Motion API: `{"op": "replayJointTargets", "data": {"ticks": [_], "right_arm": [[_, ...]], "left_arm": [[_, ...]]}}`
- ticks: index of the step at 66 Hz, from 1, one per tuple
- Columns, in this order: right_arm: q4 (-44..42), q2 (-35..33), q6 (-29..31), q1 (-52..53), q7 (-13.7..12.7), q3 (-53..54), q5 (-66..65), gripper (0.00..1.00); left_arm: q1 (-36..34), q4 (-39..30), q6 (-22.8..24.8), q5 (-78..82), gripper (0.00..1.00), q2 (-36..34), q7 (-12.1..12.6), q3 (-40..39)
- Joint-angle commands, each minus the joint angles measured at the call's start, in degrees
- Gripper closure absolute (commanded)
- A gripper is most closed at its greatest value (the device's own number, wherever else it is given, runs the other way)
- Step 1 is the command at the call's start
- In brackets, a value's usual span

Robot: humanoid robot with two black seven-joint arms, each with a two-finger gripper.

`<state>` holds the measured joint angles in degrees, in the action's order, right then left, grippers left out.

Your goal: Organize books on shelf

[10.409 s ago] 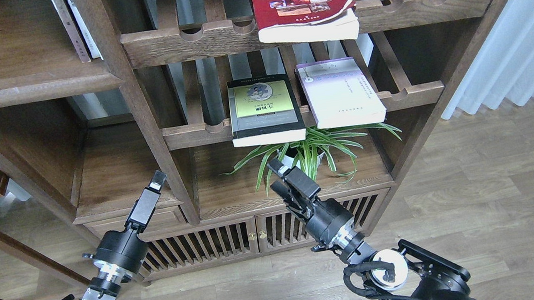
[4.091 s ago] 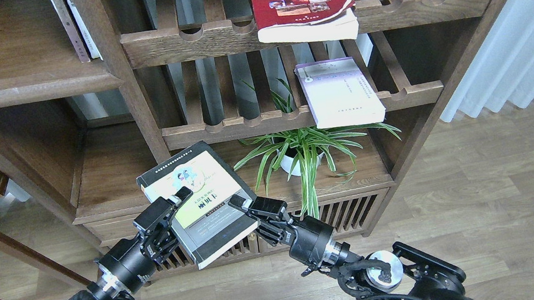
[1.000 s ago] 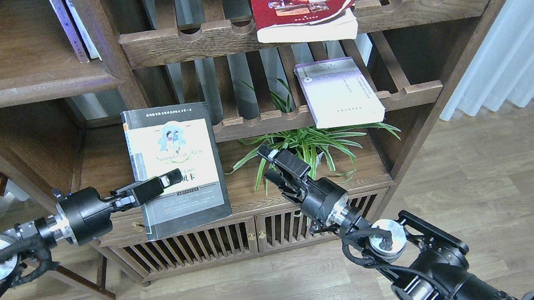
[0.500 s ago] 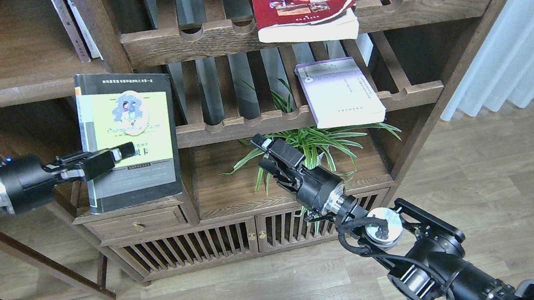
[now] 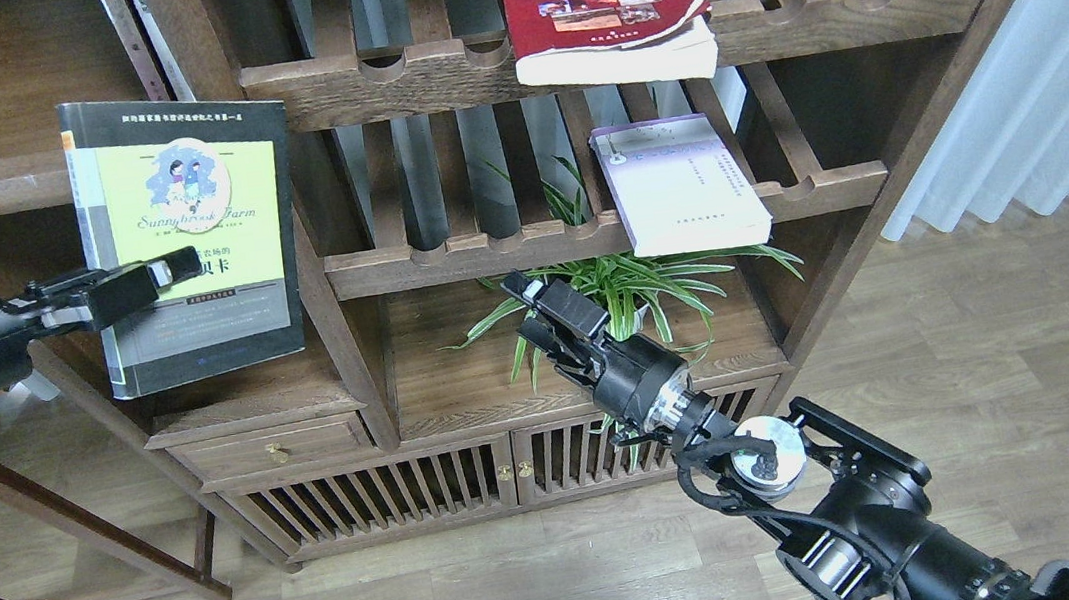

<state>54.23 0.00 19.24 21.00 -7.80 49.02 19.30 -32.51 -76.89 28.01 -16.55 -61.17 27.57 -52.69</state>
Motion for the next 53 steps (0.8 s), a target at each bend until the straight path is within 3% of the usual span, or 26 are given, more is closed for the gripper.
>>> {"op": "replayJointTargets", "data": {"ticks": [1, 27, 53], "right_arm": [[0.0, 0.0, 0.0, -0.1, 0.0, -0.2, 0.0, 0.02], [0.0, 0.0, 0.1, -0.1, 0.0, -0.4, -1.0, 0.02], [0.0, 0.0, 0.2, -0.2, 0.0, -0.7, -2.9, 0.02]], "left_arm": [[-0.1, 0.4, 0.0, -2.3, 0.94, -1.4, -0.1, -0.5], [-1.1, 4.5, 0.0, -2.8, 0.96, -1.1, 0.0, -5.7], [-12.3, 12.6, 0.0, -2.0, 1.00, 5.3, 0.4, -6.5]]}}
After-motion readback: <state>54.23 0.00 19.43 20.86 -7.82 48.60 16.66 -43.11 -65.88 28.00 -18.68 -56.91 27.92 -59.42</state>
